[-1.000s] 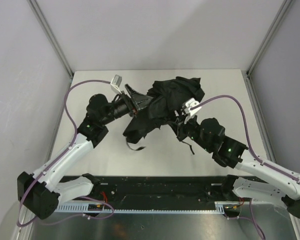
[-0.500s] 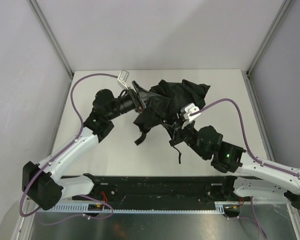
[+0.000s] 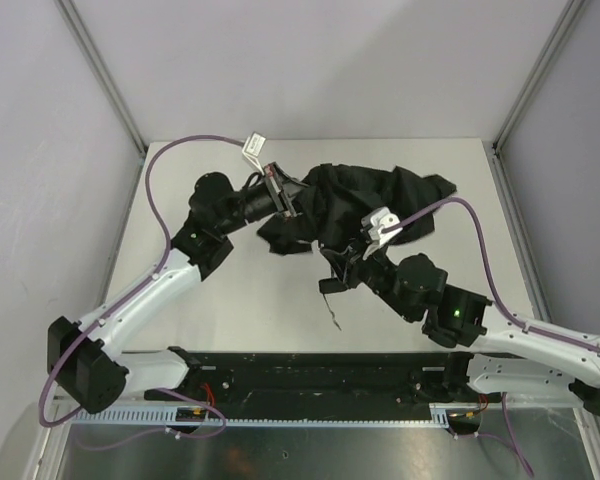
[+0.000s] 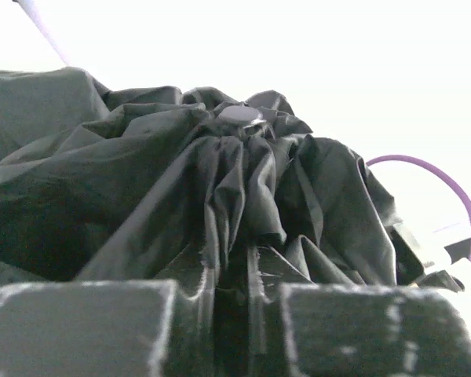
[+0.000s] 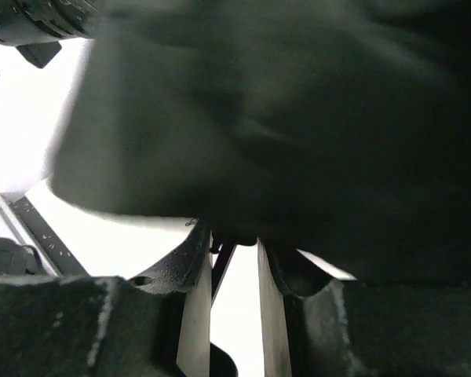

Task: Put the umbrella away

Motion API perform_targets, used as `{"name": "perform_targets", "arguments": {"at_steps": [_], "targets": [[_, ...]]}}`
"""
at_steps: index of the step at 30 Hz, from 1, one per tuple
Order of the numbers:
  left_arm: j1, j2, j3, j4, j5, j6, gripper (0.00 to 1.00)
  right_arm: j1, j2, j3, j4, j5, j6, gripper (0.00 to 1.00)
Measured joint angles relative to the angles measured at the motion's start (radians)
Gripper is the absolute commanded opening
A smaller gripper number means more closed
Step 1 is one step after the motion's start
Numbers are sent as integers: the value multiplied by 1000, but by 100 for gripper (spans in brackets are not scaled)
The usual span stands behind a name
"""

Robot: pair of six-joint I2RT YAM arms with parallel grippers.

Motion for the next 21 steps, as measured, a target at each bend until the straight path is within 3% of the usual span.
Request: {"name": "perform_targets", "arguments": {"at_steps": [1, 4, 8, 15, 21], "targets": [[-4, -7, 0, 5, 4, 11, 1, 0, -5, 0, -9, -8, 18, 9], [-10, -32, -20, 53, 16, 21, 0, -12, -30, 5, -35, -63, 72, 48], [0, -93, -121, 199, 13, 19, 0, -65, -77, 3, -75, -233, 183, 73], [50, -165, -270, 532, 0, -53, 0, -251, -293, -107, -69, -549, 381, 86], [60, -159, -314, 829, 2, -178, 0, -393, -388, -187, 40, -733, 520, 86]]}}
